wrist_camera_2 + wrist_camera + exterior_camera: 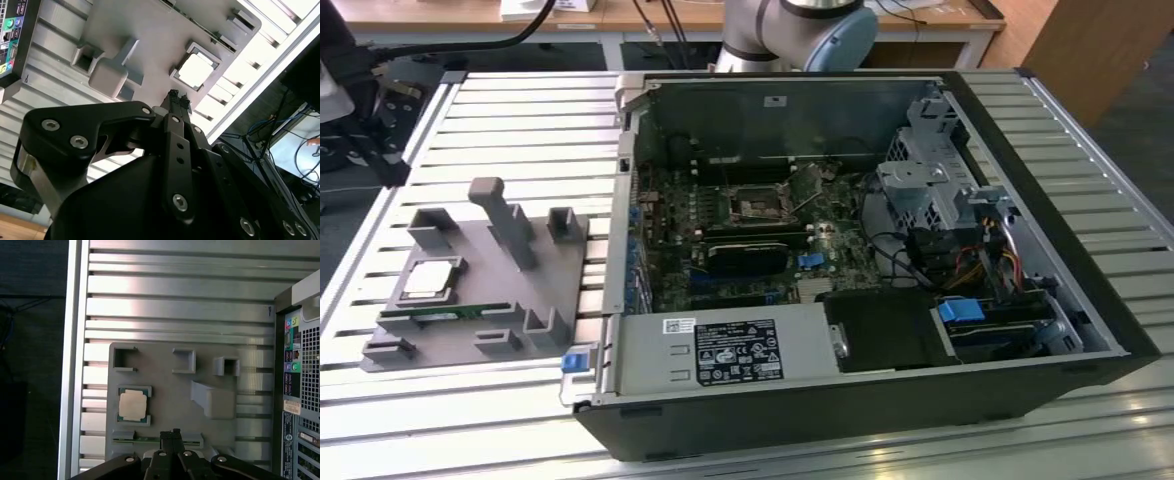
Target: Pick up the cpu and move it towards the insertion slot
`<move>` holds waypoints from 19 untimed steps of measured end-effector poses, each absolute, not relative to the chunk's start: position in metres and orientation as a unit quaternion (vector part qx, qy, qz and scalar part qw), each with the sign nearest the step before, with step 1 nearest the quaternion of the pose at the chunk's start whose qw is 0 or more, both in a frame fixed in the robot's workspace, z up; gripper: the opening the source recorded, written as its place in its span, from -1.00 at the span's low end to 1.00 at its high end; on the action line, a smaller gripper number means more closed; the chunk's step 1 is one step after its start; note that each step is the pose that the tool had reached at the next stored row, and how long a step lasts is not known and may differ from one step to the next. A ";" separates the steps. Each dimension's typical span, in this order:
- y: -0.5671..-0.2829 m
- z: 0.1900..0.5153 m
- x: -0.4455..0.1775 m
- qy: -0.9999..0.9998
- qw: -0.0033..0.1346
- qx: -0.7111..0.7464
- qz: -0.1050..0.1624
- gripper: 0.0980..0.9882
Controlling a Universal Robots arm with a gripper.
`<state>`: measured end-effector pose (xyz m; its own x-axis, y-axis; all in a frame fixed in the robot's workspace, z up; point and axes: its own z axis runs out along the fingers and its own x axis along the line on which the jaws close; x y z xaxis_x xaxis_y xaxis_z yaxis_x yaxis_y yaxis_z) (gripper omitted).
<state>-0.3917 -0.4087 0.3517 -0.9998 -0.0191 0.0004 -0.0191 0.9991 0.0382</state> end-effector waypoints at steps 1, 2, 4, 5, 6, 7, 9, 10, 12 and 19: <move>-0.409 0.352 -0.393 -1.000 0.000 0.010 -0.019 -0.98; -0.409 0.352 -0.394 -1.000 0.000 0.010 -0.019 -0.98; -0.409 0.352 -0.397 -1.000 0.000 0.010 -0.019 -0.98; -0.409 0.352 -0.399 -1.000 0.000 0.010 -0.019 -0.98; -0.409 0.351 -0.400 -1.000 0.000 0.010 -0.019 -0.98; -0.409 0.351 -0.401 -1.000 0.000 0.010 -0.019 -0.98; -0.409 0.351 -0.404 -1.000 0.000 0.010 -0.019 -0.98; -0.409 0.351 -0.404 -1.000 0.000 0.010 -0.019 -0.98; -0.409 0.350 -0.405 -1.000 0.000 0.010 -0.019 -0.98; -0.409 0.346 -0.409 -1.000 0.000 0.010 -0.019 -0.98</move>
<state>-0.4086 -0.4088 0.3459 -0.9998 -0.0192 0.0002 -0.0192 0.9991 0.0382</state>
